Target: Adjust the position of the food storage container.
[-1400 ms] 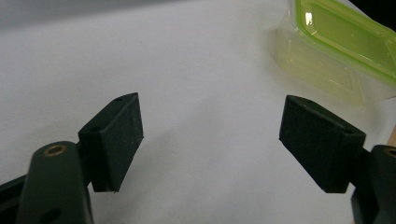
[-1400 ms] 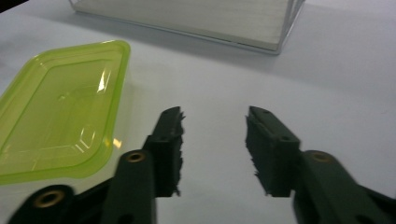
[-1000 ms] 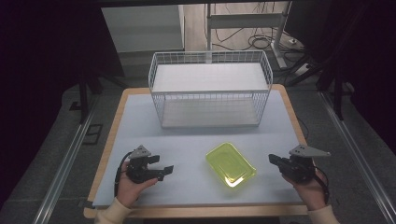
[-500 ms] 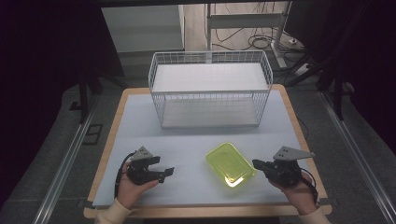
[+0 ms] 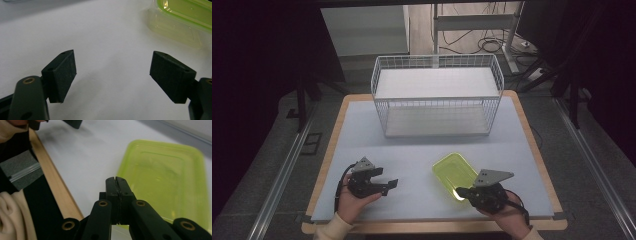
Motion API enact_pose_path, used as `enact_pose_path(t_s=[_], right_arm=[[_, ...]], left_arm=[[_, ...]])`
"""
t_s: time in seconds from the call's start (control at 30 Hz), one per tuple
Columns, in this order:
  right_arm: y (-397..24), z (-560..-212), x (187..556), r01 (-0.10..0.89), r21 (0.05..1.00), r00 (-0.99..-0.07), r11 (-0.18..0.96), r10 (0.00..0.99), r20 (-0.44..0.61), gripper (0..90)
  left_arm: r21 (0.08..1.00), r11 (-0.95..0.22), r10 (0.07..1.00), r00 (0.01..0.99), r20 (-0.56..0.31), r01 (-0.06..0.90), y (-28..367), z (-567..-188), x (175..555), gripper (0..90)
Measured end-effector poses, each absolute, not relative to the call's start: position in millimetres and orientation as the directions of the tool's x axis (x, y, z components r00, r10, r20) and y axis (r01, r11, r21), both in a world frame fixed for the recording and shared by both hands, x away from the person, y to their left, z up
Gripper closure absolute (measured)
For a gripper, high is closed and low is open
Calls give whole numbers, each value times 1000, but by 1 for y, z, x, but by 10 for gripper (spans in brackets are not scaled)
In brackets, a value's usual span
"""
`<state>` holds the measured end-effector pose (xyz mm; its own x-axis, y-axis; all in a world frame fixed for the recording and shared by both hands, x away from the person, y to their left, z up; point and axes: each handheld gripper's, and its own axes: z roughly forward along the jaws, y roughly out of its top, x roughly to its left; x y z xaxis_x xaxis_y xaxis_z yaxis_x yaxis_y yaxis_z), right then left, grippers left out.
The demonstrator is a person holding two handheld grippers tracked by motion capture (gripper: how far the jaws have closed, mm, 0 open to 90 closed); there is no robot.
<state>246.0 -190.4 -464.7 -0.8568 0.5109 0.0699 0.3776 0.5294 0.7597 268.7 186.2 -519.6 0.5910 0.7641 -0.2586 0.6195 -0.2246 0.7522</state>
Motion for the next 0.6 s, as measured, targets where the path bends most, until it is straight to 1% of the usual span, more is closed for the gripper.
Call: enact_pose_path(t_s=[0.27,0.6], right_arm=[[-171,-476,238,362,722,-887,590,457,71,895],[-166,-487,237,366,679,-889,636,454,53,896]], left_arm=[[748,-229,762,593,-260,623,186,-521,269,205],[744,-228,759,593,-268,628,186,-522,270,204]])
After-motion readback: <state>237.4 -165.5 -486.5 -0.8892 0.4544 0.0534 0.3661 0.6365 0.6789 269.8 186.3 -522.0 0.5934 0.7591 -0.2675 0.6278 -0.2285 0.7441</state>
